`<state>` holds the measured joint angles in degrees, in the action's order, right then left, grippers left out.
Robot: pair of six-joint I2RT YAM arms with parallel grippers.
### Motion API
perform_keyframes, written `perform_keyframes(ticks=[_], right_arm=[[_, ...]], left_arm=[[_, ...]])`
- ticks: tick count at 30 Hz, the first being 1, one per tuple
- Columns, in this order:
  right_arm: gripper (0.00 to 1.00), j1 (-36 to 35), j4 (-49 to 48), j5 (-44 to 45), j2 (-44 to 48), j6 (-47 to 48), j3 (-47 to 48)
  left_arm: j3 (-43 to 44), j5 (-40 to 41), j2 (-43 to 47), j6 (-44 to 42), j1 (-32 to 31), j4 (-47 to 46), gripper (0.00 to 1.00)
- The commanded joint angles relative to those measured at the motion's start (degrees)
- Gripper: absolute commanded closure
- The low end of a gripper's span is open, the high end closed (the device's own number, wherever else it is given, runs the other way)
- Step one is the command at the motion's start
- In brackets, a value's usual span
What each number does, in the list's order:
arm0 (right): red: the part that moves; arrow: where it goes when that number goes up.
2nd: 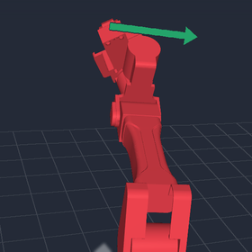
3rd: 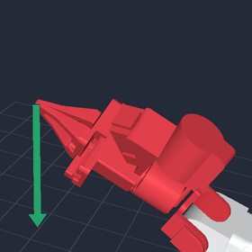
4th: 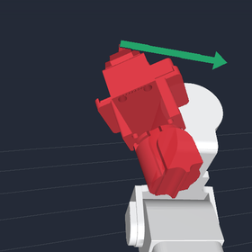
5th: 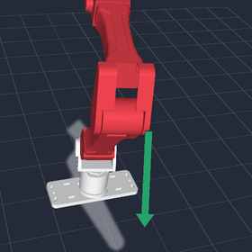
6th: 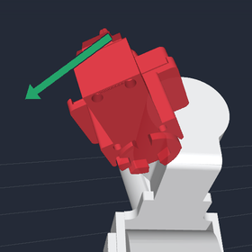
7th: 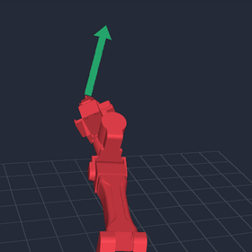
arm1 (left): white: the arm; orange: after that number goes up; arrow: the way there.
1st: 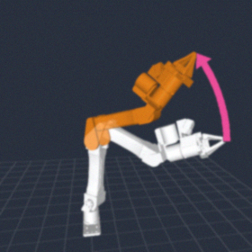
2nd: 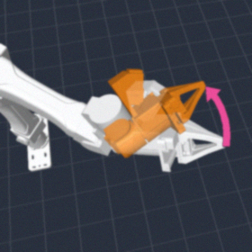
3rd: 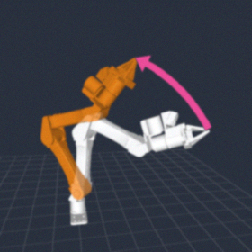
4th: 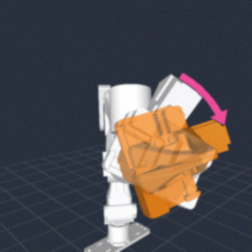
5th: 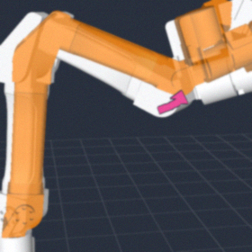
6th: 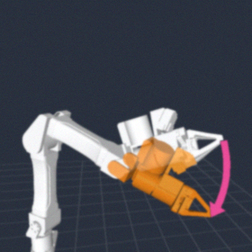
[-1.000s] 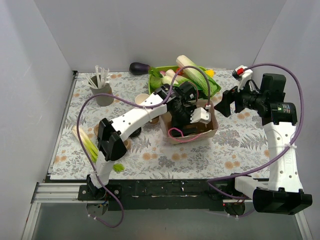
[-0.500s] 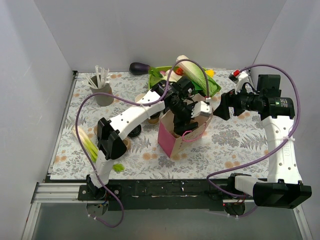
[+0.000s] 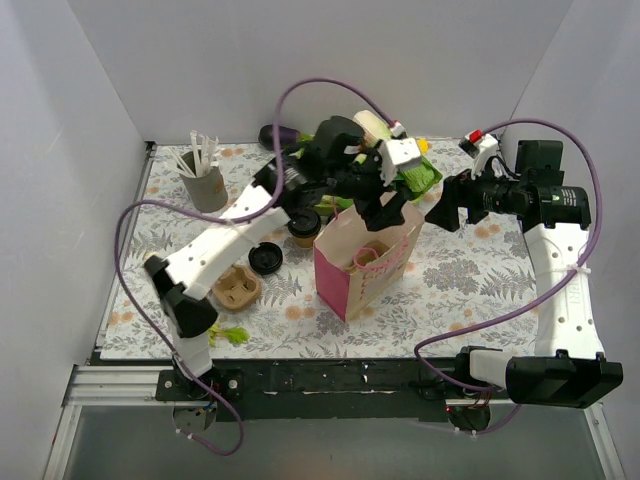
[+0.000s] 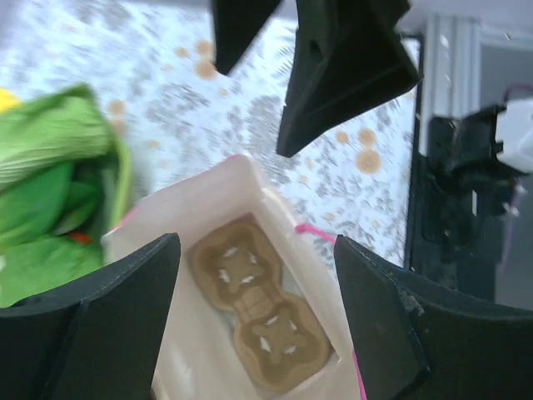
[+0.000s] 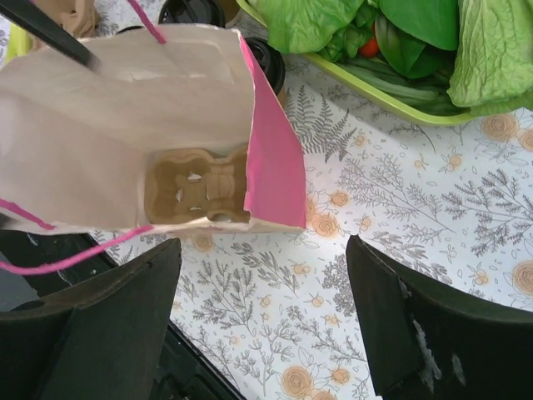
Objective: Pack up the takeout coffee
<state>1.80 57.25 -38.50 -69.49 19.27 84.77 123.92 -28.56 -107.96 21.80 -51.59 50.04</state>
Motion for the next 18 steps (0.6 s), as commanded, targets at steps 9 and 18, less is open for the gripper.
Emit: perform_keyframes(ticks=[9, 18], right_arm=[[0.12, 0.0, -4.4, -9.8, -3.7, -2.4, 2.9], [0.13, -1.3, -3.6, -11.8, -8.5, -1.9, 5.4]], left_arm=[[-25.3, 18.3, 28.6, 3.9, -0.2, -5.0, 0.11], [-20.8, 20.9, 17.6, 9.3, 2.0, -5.4, 0.18]])
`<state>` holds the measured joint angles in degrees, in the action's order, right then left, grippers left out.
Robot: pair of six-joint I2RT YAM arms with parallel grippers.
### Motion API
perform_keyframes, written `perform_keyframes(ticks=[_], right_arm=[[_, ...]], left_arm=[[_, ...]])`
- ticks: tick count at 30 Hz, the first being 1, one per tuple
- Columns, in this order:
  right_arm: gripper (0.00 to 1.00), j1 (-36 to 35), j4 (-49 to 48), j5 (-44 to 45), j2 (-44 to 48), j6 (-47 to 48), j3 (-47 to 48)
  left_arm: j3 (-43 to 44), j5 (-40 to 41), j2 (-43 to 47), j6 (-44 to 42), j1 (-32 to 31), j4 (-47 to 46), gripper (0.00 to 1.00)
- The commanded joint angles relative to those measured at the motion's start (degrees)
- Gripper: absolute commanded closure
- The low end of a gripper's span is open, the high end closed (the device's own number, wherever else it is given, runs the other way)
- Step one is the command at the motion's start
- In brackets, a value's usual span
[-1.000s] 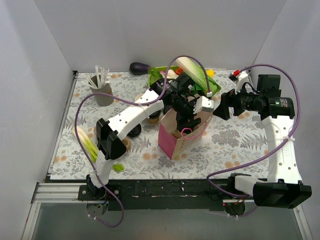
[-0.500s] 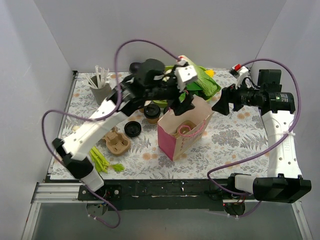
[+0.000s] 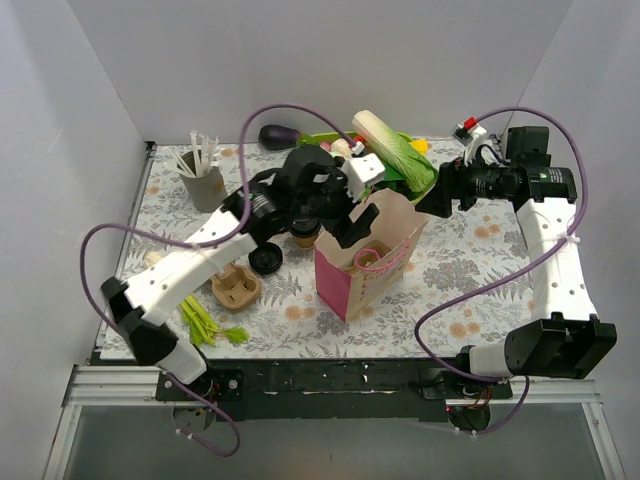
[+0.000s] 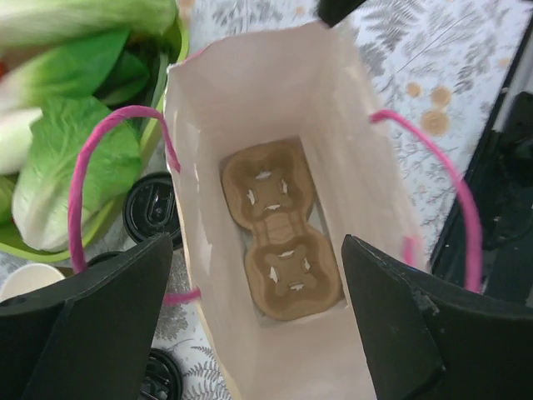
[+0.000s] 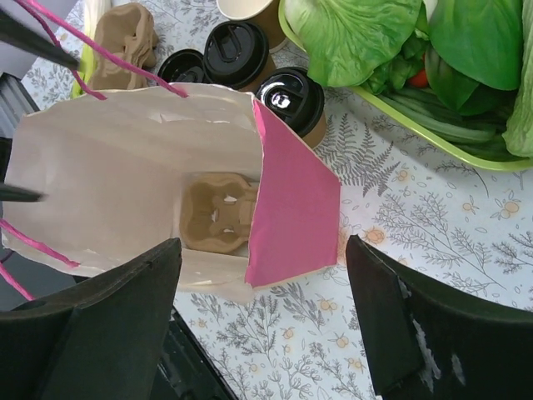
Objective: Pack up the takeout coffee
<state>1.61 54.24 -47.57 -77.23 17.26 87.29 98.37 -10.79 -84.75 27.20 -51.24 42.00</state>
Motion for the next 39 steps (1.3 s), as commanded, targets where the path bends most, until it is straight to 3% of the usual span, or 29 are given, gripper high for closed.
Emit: perform_keyframes(ticks=[1, 7, 8, 11, 14, 15, 17, 18, 20, 32, 39], right_arm=[[0.14, -1.5, -0.4, -3.0, -1.0, 0.3, 2.3], [0.20, -5.6, -1.2, 0.5, -0.4, 0.3, -1.7], [0.22, -6.0, -1.8, 1.5, -0.3, -0.1, -3.0], [0.37, -6.8, -3.3, 5.6, -0.6, -1.9, -5.1], [0.60, -6.9, -3.8, 6.1, -1.0, -2.6, -5.8], [0.76, -6.9, -3.7, 5.8, -1.1, -2.6, -5.6], [0.85, -7.0, -2.1, 5.6, -1.0, -2.5, -4.6], [0.92, -7.0, -1.5, 5.7, -0.6, -2.4, -3.2], [0.99, -6.9, 1.4, 6.1, 1.0, -2.3, -0.1], [0.99, -6.9, 14.0, 4.5, 3.8, -3.5, 11.0], [0.99, -6.9, 14.2, 4.7, 6.0, -3.9, 6.6]], left_arm=[[5.1, 3.5, -6.2, 4.3, 2.5, 2.7, 0.19], [3.7, 1.9, -7.5, 3.3, 4.2, 3.6, 0.34], [3.1, 0.6, -7.4, 3.1, 4.3, 3.6, 0.41], [0.9, -1.0, -6.6, 1.6, 4.4, 2.0, 0.51], [1.1, -4.1, -7.4, 0.1, 4.4, 1.7, 0.69], [1.5, -5.4, -7.8, -0.1, 4.4, 1.9, 0.77], [3.4, -6.9, -9.5, -0.8, 4.4, 3.6, 0.85], [4.0, -7.7, -10.0, -0.8, 4.4, 4.1, 0.95], [5.6, -9.2, -10.4, -1.4, 4.4, 4.8, 1.00], [23.5, -12.1, -14.6, -4.9, 4.4, 14.9, 1.00], [22.6, -13.8, -16.6, -4.4, 4.4, 14.2, 1.00]])
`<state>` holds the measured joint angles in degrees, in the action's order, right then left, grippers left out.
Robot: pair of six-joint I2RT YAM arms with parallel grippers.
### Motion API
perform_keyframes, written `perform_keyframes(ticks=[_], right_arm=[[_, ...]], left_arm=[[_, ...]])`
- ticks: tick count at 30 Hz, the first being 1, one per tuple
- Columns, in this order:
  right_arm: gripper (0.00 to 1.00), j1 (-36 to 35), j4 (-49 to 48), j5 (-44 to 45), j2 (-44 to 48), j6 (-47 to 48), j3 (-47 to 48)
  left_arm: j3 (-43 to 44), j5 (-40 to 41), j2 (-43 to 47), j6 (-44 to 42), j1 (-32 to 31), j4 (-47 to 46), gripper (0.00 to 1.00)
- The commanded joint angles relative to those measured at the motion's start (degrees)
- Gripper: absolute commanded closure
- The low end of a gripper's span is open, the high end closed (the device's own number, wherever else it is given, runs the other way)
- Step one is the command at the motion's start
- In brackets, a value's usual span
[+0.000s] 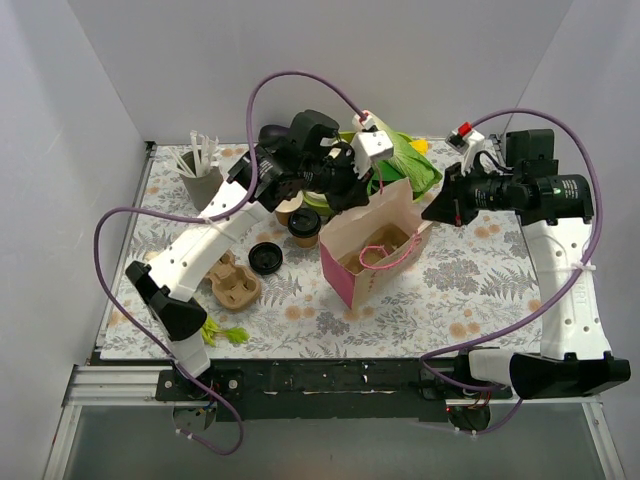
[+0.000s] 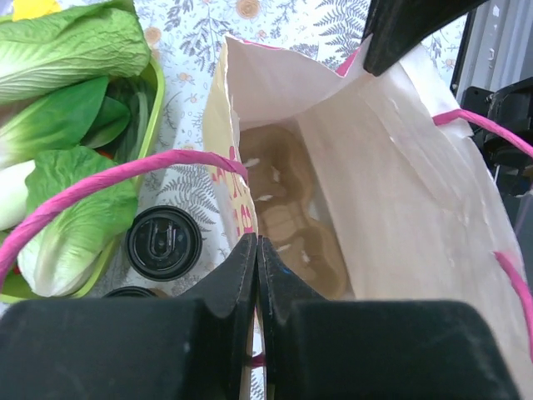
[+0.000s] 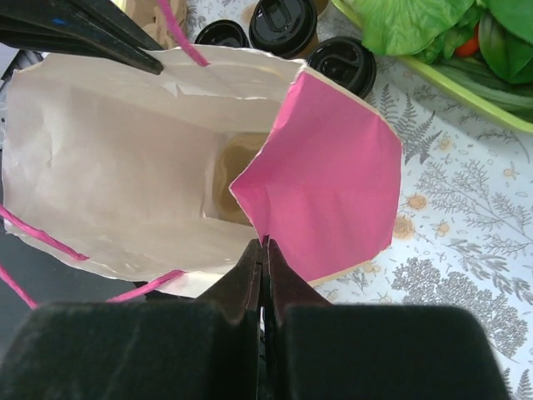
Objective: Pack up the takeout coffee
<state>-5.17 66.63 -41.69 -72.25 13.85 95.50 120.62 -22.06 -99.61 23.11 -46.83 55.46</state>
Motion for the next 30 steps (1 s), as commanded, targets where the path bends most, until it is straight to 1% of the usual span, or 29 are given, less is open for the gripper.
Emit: perform_keyframes(ticks=[1, 2, 3, 4, 5, 6, 7, 8, 10, 11, 13, 14, 16, 17, 19, 20, 21, 23, 24, 25, 27, 30], right_arm=[[0.99, -0.1, 1.9, -1.1, 1.4, -0.5, -2.3], [0.99, -0.1, 2.1, -1.0, 1.5, -0.5, -2.7], [0.91, 0.0, 2.5, -1.0, 1.6, -0.4, -3.3], [0.64, -0.1, 3.0, -1.1, 1.4, 0.0, -3.7], [0.54, 0.0, 3.7, -0.9, 1.1, 0.2, -3.5], [0.46, 0.0, 5.1, -0.8, 0.4, 0.7, -2.9], [0.36, 0.4, 5.8, -0.9, -1.1, 2.7, -1.9], [0.31, 0.8, 5.9, -0.8, -1.7, 3.7, 1.1], [0.24, 1.0, 6.1, -1.2, -3.8, 7.0, 4.8], [0.23, 1.0, 6.7, -2.4, -4.9, 8.8, 8.9], [0.21, 1.0, 8.4, -4.6, -7.8, 14.0, 12.5], [0.21, 1.0, 8.1, -5.9, -8.3, 18.6, 13.2], [0.20, 1.0, 5.6, -7.4, -9.1, 23.4, 13.0], [0.19, 1.0, 4.8, -9.5, -9.3, 27.7, 12.4], [0.18, 0.7, 4.3, -11.9, -10.5, 32.0, 10.8], [0.18, 0.3, 5.9, -13.4, -11.2, 34.9, 10.6], [0.18, -0.4, 7.7, -14.0, -13.1, 40.3, 10.8], [0.18, -1.1, 8.5, -14.0, -14.4, 42.2, 9.9], [0.18, -1.2, 8.5, -14.2, -14.9, 44.5, 9.1], [0.18, -1.9, 8.5, -14.3, -15.1, 45.4, 8.0], [0.18, -3.4, 8.5, -14.2, -16.2, 46.4, 7.4], [0.21, -5.3, 8.5, -14.6, -17.9, 47.0, 6.5]], left_arm=[[0.3, -2.7, -2.0, -0.4, 0.0, 0.5, 1.00], [0.0, -2.7, -2.4, -0.5, 0.0, 0.0, 1.00], [-0.4, -2.4, -3.2, -0.6, 0.0, -0.1, 0.93], [0.1, -2.0, -3.9, -0.9, 0.0, -0.1, 0.72], [1.2, -1.8, -4.4, -1.0, 0.0, 0.6, 0.42], [2.2, -2.3, -4.8, -1.1, 0.0, 1.2, 0.36], [4.0, -3.3, -5.1, -2.3, 0.0, 1.8, 0.32], [4.4, -5.7, -4.9, -3.1, 0.0, 2.7, 0.25], [3.8, -8.2, -2.7, -3.4, 0.0, 2.6, 0.21], [3.1, -9.6, -1.6, -3.4, 0.0, 1.7, 0.21], [1.9, -13.7, 1.7, -2.9, 0.0, 0.5, 0.20], [1.0, -14.7, 2.7, -1.2, 0.0, -1.6, 0.20], [0.3, -15.6, 4.9, 0.4, 0.0, -4.6, 0.21], [1.5, -15.8, 5.9, 0.9, 0.0, -6.2, 0.20], [4.3, -16.3, 5.8, 0.7, 0.0, -6.1, 0.20], [5.8, -16.0, 5.2, 0.4, 0.0, -5.1, 0.20], [7.7, -15.7, 5.1, 0.2, 0.0, -4.8, 0.20], [7.2, -12.3, 5.8, -0.1, 0.0, -5.3, 0.20], [4.9, -10.6, 7.1, -1.4, 0.0, -5.7, 0.20], [3.7, -7.8, 8.0, -2.2, 0.0, -6.1, 0.20], [0.6, -4.8, 9.9, -3.4, 0.2, -6.9, 0.20], [-0.4, -1.5, 10.3, -3.9, 1.4, -6.4, 0.20]])
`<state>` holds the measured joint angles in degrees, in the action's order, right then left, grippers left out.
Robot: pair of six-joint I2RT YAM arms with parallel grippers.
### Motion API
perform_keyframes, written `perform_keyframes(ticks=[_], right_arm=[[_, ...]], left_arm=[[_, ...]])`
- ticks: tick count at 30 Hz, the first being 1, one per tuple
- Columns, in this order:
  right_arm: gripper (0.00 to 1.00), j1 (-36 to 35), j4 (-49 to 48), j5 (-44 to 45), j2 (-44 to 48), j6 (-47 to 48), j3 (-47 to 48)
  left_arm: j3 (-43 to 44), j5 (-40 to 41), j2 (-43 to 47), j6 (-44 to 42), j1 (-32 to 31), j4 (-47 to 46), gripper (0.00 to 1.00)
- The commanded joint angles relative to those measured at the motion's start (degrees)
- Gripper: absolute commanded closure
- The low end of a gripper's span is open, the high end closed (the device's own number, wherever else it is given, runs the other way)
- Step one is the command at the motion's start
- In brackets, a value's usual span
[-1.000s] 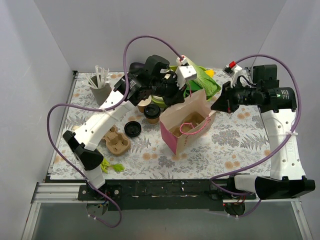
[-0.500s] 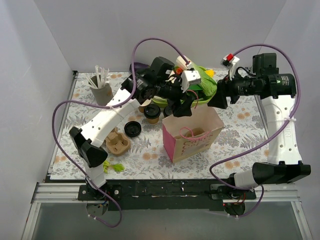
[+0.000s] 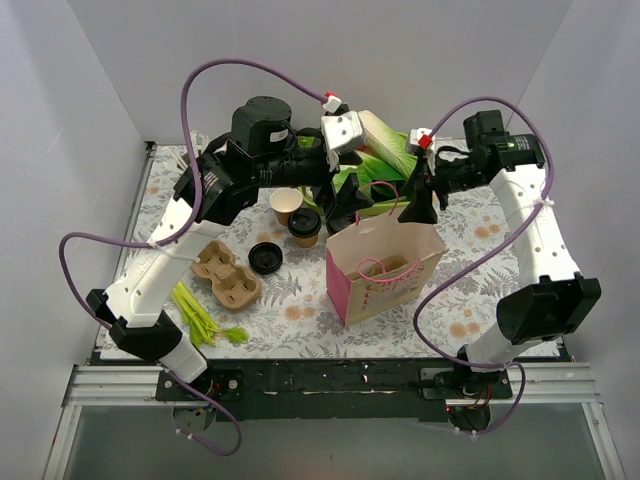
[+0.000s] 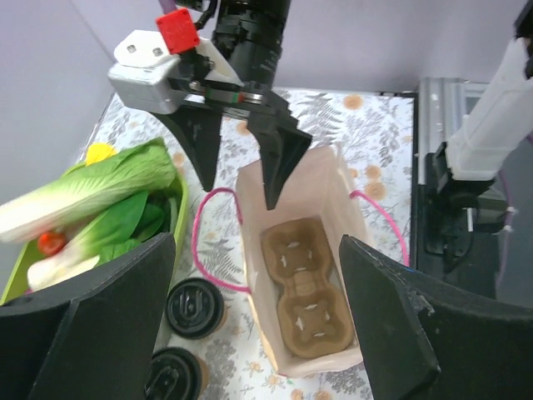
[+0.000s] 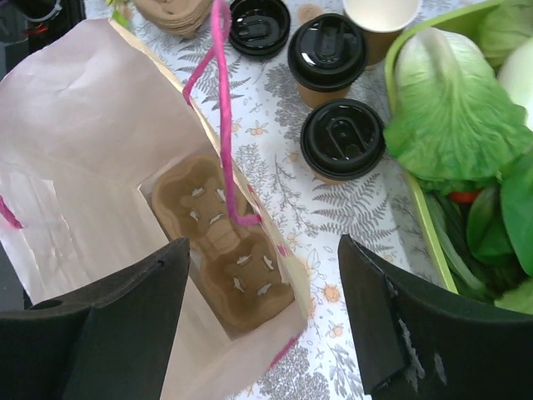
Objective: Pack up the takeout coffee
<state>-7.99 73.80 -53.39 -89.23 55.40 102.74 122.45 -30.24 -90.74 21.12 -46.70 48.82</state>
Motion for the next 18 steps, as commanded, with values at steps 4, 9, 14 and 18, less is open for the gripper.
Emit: perform_keyframes(ticks=[4, 9, 14, 18], right_arm=[[0.32, -4.2, 1.3, -4.0, -3.5, 5.3, -1.5], [0.53, -5.3, 1.3, -4.3, -4.9, 5.2, -3.2], [0.72, -5.4, 1.3, -1.6, -3.3, 4.2, -3.3], [0.98, -5.3, 1.3, 1.1, 1.9, 4.6, -3.2]], left_arm=[[-12.2, 12.0, 6.9, -1.2, 2.6, -2.1, 0.21], [-15.0, 17.1, 8.3, -1.4, 6.3, -3.3, 0.20], [-16.8, 18.0, 9.4, -1.6, 10.1, -4.8, 0.20], [-21.4, 19.2, 10.8, -2.6, 11.5, -6.6, 0.20]])
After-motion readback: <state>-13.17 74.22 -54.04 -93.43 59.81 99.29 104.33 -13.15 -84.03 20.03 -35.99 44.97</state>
